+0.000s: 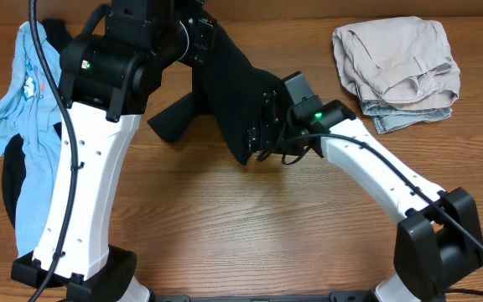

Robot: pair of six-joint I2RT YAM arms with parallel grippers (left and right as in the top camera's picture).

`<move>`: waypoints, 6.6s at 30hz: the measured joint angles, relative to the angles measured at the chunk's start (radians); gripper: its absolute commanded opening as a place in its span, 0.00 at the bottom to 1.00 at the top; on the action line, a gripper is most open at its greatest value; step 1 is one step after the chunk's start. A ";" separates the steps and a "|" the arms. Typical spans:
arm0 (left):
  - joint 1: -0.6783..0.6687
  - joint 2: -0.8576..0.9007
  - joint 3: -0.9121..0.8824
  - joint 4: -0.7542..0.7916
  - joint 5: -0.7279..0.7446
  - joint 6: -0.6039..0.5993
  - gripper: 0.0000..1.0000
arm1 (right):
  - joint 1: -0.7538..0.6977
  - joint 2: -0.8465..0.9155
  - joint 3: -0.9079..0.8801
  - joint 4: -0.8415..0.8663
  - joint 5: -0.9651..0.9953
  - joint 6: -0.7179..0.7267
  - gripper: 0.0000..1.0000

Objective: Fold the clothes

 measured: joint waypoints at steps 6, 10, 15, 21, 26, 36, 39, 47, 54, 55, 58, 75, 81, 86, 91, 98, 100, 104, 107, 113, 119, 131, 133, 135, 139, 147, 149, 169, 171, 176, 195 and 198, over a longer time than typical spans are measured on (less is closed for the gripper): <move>0.000 0.000 0.000 -0.028 -0.003 0.000 0.04 | 0.015 0.000 -0.089 0.159 0.030 0.163 0.80; 0.000 0.000 0.001 -0.033 -0.003 0.000 0.04 | 0.014 0.000 -0.195 0.315 0.009 0.264 0.80; 0.000 0.000 0.001 -0.033 -0.003 0.000 0.04 | 0.014 0.000 -0.293 0.462 -0.025 0.381 0.80; 0.000 0.000 0.001 -0.033 -0.003 0.000 0.04 | 0.019 0.013 -0.380 0.729 -0.094 0.490 0.73; 0.000 0.000 0.001 -0.033 -0.003 0.000 0.04 | 0.048 0.014 -0.381 0.796 -0.093 0.525 0.59; 0.000 0.000 0.001 -0.031 -0.011 0.000 0.04 | 0.079 0.017 -0.383 0.800 -0.056 0.494 0.04; 0.000 0.000 0.001 -0.030 -0.019 0.000 0.04 | 0.070 0.017 -0.383 0.793 -0.056 0.473 0.15; 0.000 0.000 0.001 -0.030 -0.027 0.000 0.04 | 0.064 0.020 -0.386 0.694 0.007 0.499 0.56; 0.000 0.000 0.001 -0.030 -0.027 -0.008 0.04 | 0.076 0.081 -0.387 0.840 0.054 0.558 0.61; 0.000 0.000 0.001 -0.029 -0.027 -0.010 0.04 | 0.081 0.098 -0.389 0.889 0.057 0.569 0.61; 0.000 0.000 0.001 -0.030 -0.029 -0.019 0.04 | 0.095 0.143 -0.389 0.992 0.062 0.583 0.60; 0.008 0.000 0.001 -0.036 -0.047 -0.043 0.04 | 0.030 0.171 -0.382 1.007 -0.027 0.547 0.04; 0.121 0.000 0.001 -0.087 -0.060 -0.080 0.04 | -0.051 0.096 -0.308 0.625 -0.070 0.384 0.04; 0.250 0.000 0.001 -0.105 -0.064 -0.087 0.04 | -0.108 -0.023 -0.161 0.256 -0.029 0.208 0.04; 0.348 0.000 0.001 -0.110 -0.057 -0.094 0.04 | -0.176 -0.161 -0.026 -0.032 0.002 0.057 0.04; 0.386 0.000 0.001 -0.113 -0.009 -0.092 0.05 | -0.222 -0.351 0.050 -0.160 0.011 -0.027 0.04; 0.386 0.000 0.001 -0.113 -0.004 -0.090 0.05 | -0.224 -0.410 0.055 -0.171 0.015 -0.035 0.04; 0.386 0.000 0.001 -0.121 -0.001 -0.085 0.04 | -0.224 -0.491 0.058 -0.190 0.021 -0.046 0.04; 0.386 0.000 0.001 -0.147 0.001 -0.085 0.05 | -0.224 -0.518 0.058 -0.211 0.021 -0.050 0.04; 0.405 0.000 0.003 -0.223 0.001 -0.078 0.31 | -0.213 -0.514 0.058 -0.237 0.027 -0.053 0.04; 0.437 0.000 0.006 -0.258 -0.010 -0.076 0.76 | -0.149 -0.466 0.058 -0.237 0.036 -0.052 0.04; 0.438 0.000 0.006 -0.254 -0.014 -0.075 0.86 | 0.121 -0.175 0.058 -0.080 0.024 -0.018 0.16; 0.437 0.000 0.006 -0.250 -0.014 -0.075 0.88 | 0.164 -0.140 0.058 -0.053 0.017 0.003 0.25; 0.437 0.000 0.006 -0.246 -0.013 -0.075 0.89 | 0.190 -0.124 0.058 -0.043 0.012 0.012 0.29; 0.437 0.000 0.006 -0.243 0.024 -0.074 0.89 | 0.167 -0.129 0.058 -0.054 0.010 0.026 0.58; 0.422 0.034 0.021 -0.305 0.255 0.011 0.90 | -0.028 -0.165 0.061 -0.238 -0.016 -0.007 0.65; 0.396 0.072 0.024 -0.361 0.302 0.050 0.91 | -0.034 -0.165 0.061 -0.282 -0.014 -0.012 0.66; 0.177 0.278 -0.074 -0.523 0.054 -0.085 0.90 | -0.201 -0.165 0.061 -0.409 0.068 -0.031 0.67; 0.177 0.213 -0.178 -0.497 0.016 -0.127 0.92 | -0.218 -0.165 0.061 -0.409 0.074 -0.039 0.68; 0.177 -0.002 -0.550 -0.272 -0.025 -0.202 0.97 | -0.225 -0.165 0.062 -0.404 0.092 -0.049 0.71; 0.177 -0.124 -1.246 0.361 0.069 -0.259 0.82 | -0.224 -0.165 0.063 -0.392 0.105 -0.053 0.71; 0.177 -0.065 -1.250 0.391 0.091 -0.258 0.82 | -0.224 -0.165 0.063 -0.391 0.105 -0.054 0.72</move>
